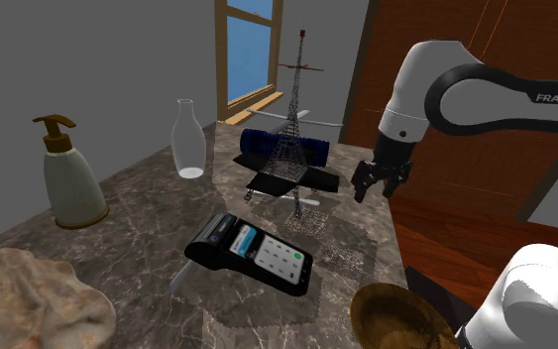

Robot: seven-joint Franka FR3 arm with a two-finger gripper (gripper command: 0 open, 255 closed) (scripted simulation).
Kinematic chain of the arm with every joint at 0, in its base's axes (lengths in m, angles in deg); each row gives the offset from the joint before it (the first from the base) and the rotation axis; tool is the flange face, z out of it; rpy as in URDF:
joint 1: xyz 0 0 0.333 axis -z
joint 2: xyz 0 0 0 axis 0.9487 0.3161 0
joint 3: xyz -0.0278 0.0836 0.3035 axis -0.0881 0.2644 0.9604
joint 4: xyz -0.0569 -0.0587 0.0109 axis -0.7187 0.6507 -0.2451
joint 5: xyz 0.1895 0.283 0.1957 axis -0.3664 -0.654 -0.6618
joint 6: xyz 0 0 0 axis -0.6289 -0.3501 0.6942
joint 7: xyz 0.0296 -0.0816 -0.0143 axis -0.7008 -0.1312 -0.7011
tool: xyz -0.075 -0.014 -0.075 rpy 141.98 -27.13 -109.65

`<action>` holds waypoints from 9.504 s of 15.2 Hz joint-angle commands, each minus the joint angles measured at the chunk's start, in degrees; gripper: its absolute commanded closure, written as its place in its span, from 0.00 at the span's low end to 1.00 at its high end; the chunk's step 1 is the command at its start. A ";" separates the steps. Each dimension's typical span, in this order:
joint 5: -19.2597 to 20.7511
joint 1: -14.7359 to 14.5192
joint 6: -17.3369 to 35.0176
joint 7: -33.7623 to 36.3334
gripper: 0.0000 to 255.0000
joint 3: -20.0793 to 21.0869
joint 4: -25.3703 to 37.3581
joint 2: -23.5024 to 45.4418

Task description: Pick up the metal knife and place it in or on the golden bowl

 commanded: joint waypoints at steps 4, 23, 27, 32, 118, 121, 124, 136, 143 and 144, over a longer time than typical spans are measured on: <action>-5.86 -1.14 4.88 10.12 0.00 5.90 -0.46 3.16; -8.70 1.44 26.18 49.86 0.00 28.86 17.74 33.09; -1.61 1.46 29.57 60.84 0.00 32.26 24.97 42.75; 9.07 -2.68 31.26 74.24 0.00 32.17 35.77 55.06; 25.00 -18.24 2.85 76.44 0.00 22.71 65.00 76.51; 25.00 -18.24 2.84 76.44 1.00 22.71 65.01 76.51; 24.81 -17.88 3.22 76.36 1.00 22.80 64.13 75.99; 24.71 -19.10 -2.40 75.98 1.00 22.95 70.23 76.29; 24.86 -20.62 -8.30 75.53 1.00 22.92 77.09 77.03; 24.93 -20.91 -9.22 75.46 1.00 22.89 78.25 77.23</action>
